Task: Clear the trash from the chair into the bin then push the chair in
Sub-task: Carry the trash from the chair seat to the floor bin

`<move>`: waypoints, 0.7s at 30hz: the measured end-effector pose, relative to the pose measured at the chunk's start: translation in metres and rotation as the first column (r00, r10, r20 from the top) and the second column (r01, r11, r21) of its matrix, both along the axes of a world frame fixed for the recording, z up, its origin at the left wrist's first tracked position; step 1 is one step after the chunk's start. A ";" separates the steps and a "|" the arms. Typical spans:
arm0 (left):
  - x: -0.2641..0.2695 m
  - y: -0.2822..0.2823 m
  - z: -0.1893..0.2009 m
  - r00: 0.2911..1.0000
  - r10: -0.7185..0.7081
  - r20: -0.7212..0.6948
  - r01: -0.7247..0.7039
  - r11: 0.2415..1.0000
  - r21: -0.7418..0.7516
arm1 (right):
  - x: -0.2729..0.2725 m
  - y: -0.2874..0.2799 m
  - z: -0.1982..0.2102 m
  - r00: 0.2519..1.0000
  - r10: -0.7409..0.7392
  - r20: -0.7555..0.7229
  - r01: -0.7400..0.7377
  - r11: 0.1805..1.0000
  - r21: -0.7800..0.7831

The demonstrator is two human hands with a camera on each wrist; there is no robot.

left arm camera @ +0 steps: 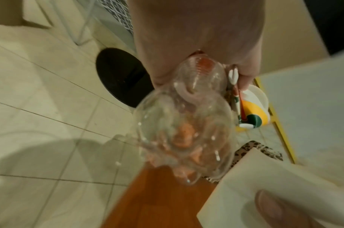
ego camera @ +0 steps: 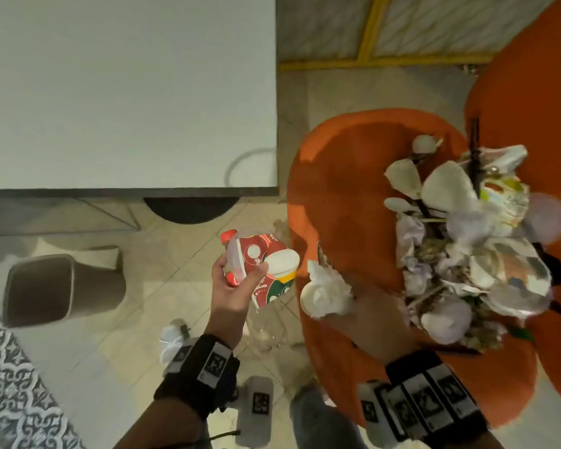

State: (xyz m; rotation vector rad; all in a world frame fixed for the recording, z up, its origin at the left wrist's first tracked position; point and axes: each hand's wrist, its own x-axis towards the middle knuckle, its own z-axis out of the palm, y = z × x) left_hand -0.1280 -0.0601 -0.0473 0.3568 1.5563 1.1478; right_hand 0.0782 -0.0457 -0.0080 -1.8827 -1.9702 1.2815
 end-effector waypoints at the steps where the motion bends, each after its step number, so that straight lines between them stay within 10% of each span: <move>1: -0.023 -0.009 -0.002 0.999 0.050 -0.006 -0.050 0.999 -0.006 | -0.026 0.004 -0.002 0.998 0.067 0.013 -0.066 0.998 -0.016; 10: -0.311 -0.091 -0.040 0.878 0.460 -0.131 -0.475 0.870 -0.131 | -0.335 0.015 -0.072 0.924 0.375 -0.067 -0.381 0.903 -0.200; 21: -0.590 -0.122 -0.155 0.853 0.391 -0.345 -0.503 0.792 -0.345 | -0.672 0.013 -0.177 0.878 0.469 -0.096 -0.474 0.822 -0.317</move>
